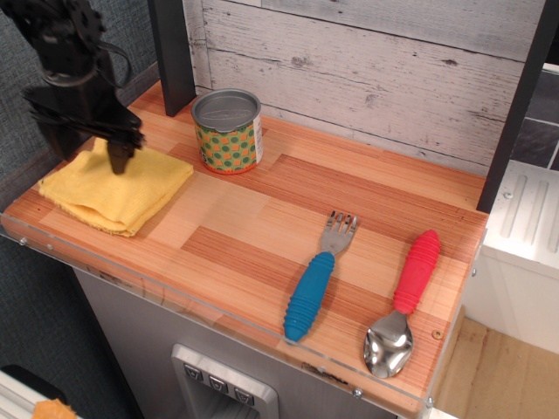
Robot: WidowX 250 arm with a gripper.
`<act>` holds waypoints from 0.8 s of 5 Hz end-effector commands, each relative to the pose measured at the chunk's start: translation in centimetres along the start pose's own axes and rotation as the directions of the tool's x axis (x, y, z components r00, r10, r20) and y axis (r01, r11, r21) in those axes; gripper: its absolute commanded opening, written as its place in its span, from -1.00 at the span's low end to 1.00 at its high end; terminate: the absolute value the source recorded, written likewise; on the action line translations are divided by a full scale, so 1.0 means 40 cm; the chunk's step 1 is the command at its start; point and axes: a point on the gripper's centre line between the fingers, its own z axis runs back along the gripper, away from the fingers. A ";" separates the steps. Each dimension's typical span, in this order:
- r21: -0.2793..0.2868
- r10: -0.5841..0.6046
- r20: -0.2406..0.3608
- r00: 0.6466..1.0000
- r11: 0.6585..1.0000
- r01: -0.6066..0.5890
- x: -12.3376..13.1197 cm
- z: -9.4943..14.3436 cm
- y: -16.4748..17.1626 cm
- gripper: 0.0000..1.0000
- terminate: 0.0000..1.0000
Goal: Move the yellow table cloth on the counter top to the left of the polka dot can.
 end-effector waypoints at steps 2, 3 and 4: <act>0.073 0.057 0.016 0.998 0.996 -0.058 0.034 0.149 0.031 1.00 -1.00; 0.022 0.055 -0.014 0.998 0.998 -0.055 0.043 0.167 -0.016 1.00 -1.00; -0.038 0.066 -0.057 0.996 0.997 -0.068 0.044 0.193 -0.071 1.00 -1.00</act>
